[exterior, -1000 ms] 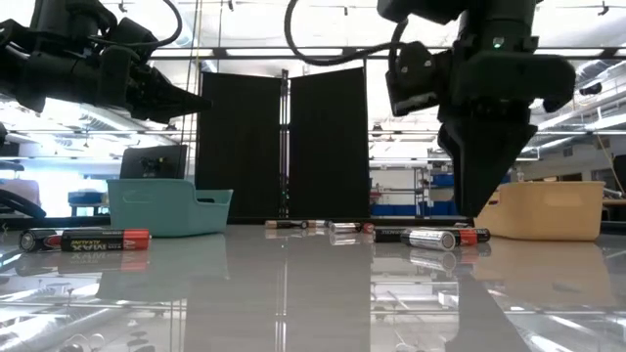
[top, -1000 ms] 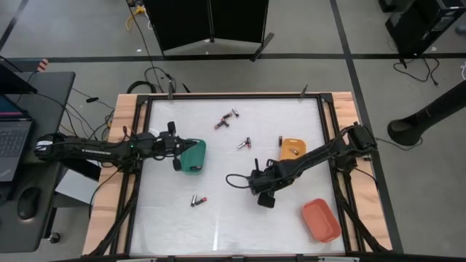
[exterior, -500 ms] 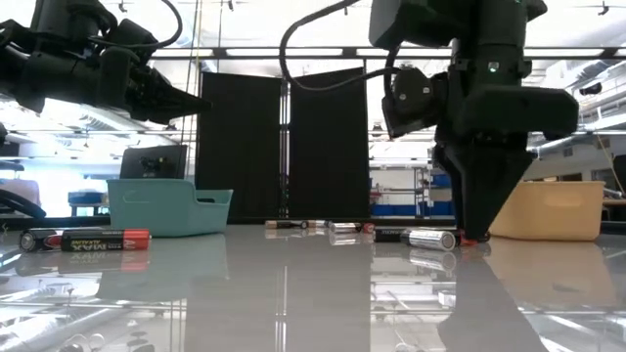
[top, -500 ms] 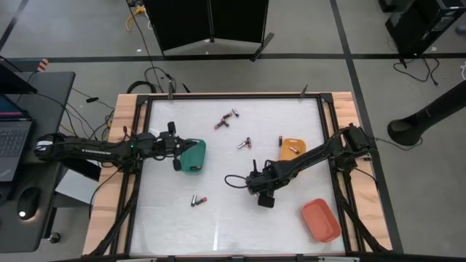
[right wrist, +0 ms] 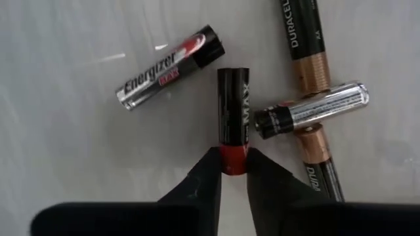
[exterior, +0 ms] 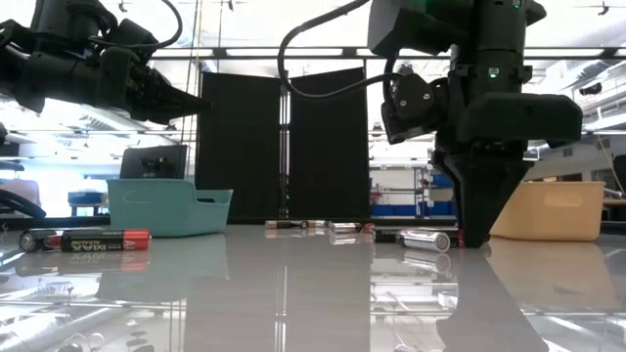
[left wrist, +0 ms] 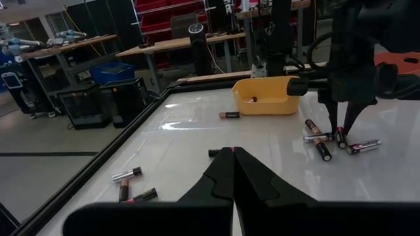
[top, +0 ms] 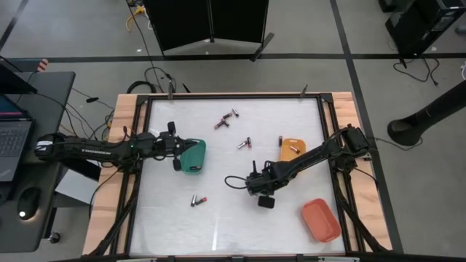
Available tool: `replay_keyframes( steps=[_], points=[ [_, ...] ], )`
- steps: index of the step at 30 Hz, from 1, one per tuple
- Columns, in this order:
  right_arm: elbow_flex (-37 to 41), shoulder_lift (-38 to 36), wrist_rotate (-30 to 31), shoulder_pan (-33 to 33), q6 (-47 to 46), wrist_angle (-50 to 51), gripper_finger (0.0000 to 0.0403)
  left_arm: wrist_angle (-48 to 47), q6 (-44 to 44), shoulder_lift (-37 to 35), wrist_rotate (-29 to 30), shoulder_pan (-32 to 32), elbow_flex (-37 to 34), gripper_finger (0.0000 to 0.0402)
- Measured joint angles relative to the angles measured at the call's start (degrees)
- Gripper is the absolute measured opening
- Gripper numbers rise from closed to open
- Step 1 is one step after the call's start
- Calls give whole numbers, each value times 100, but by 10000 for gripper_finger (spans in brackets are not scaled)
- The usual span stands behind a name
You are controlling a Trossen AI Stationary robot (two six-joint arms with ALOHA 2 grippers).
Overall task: Sort batteries
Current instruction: Put the black and red battery into the orange bin
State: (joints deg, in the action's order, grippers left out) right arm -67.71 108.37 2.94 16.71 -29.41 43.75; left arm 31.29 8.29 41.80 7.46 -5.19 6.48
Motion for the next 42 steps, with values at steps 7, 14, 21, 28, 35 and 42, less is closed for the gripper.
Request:
replay_keyframes(
  steps=[7,14,21,28,35,42],
  points=[
    [1,-13,-286,15,4,159,58,0,0,2,0,0,0,6],
    [-214,-155,-573,147,-218,668,58,2,-2,2,0,0,0,6],
    [-902,-170,-1226,423,-719,1621,58,9,-11,2,0,0,0,6],
    [-1648,-259,-2226,876,-1558,3263,58,4,-105,2,0,0,0,6],
    [-1761,-826,-2915,1552,-3295,3705,58,4,-79,2,0,0,0,6],
    [-1301,-1213,-2832,2157,-5000,3423,58,5,-76,2,0,-1,0,6]
  ],
)
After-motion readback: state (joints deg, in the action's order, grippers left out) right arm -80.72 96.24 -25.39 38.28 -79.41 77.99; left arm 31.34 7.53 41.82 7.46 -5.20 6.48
